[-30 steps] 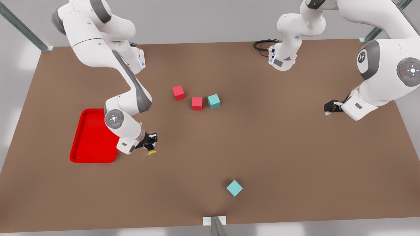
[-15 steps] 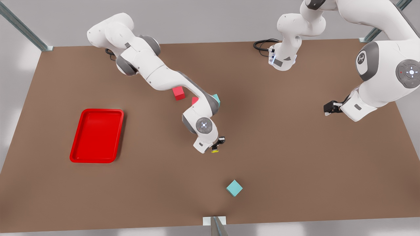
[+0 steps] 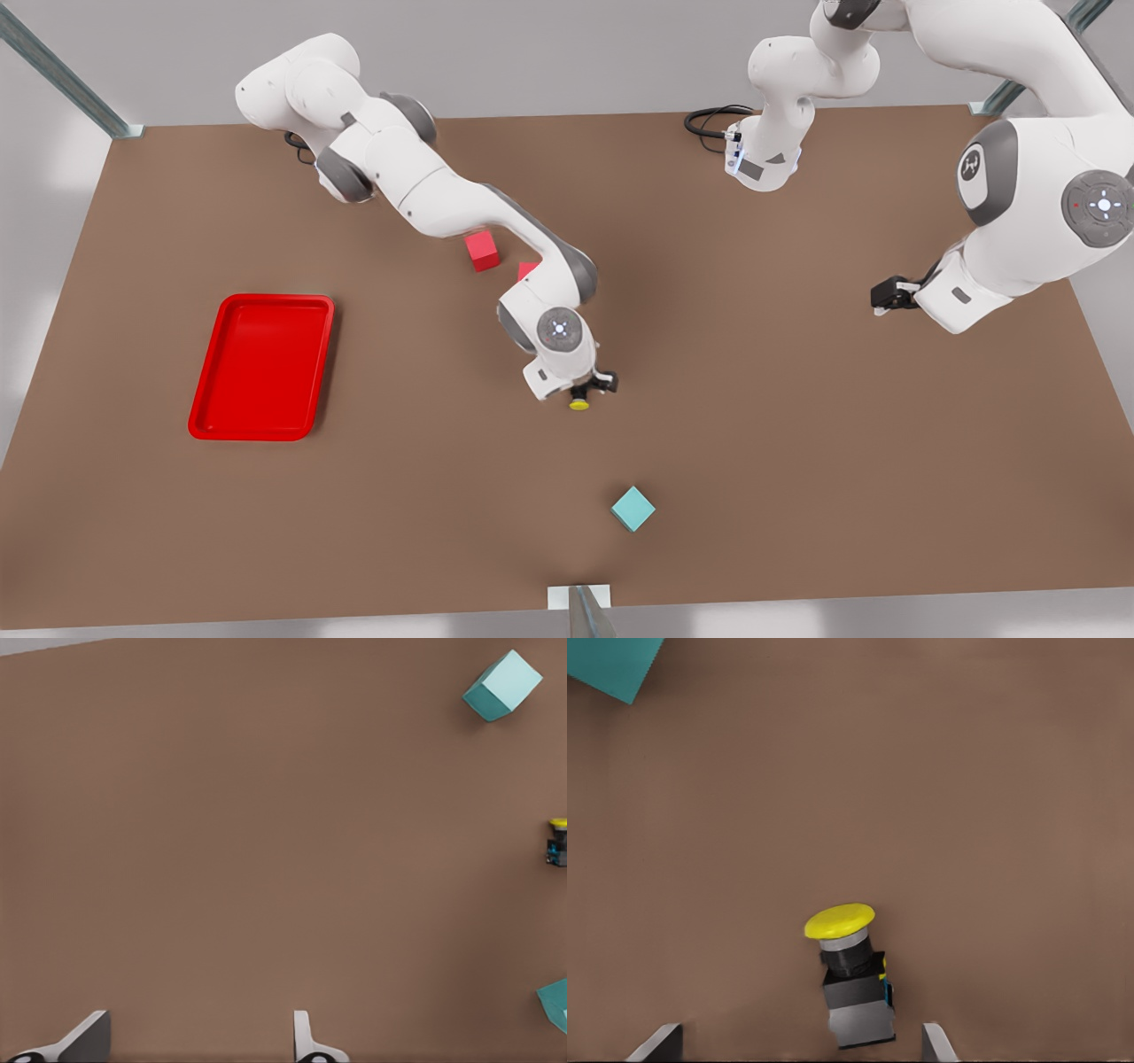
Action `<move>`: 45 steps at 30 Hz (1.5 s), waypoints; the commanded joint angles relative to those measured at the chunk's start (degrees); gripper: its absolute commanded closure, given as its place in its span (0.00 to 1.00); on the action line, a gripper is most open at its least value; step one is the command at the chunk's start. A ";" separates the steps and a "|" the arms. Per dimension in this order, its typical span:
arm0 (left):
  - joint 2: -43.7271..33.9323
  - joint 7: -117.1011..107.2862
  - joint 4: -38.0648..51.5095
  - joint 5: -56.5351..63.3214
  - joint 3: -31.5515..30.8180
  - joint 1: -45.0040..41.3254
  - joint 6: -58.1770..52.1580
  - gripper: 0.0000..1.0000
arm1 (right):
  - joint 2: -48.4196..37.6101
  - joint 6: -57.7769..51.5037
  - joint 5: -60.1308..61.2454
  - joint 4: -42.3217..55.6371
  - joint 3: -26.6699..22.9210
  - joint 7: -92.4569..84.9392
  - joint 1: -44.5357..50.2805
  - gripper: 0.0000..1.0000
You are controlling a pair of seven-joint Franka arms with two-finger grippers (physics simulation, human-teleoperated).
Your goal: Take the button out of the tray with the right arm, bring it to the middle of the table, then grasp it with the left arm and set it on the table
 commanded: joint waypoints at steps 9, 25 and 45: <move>20.40 -71.63 -8.60 -3.94 -4.09 -29.19 34.78 0.00 | -48.63 -21.71 -6.28 -38.87 0.24 -57.59 -35.72 0.00; 35.34 -79.12 -2.80 -3.15 -4.18 -31.57 53.87 0.00 | -46.26 -27.42 -7.41 -29.47 -0.46 -57.33 -46.10 0.00; 39.65 -34.47 -0.52 -1.74 -3.92 -32.54 53.34 0.00 | -45.12 -29.18 -10.49 -29.82 -0.37 -57.42 -45.31 0.00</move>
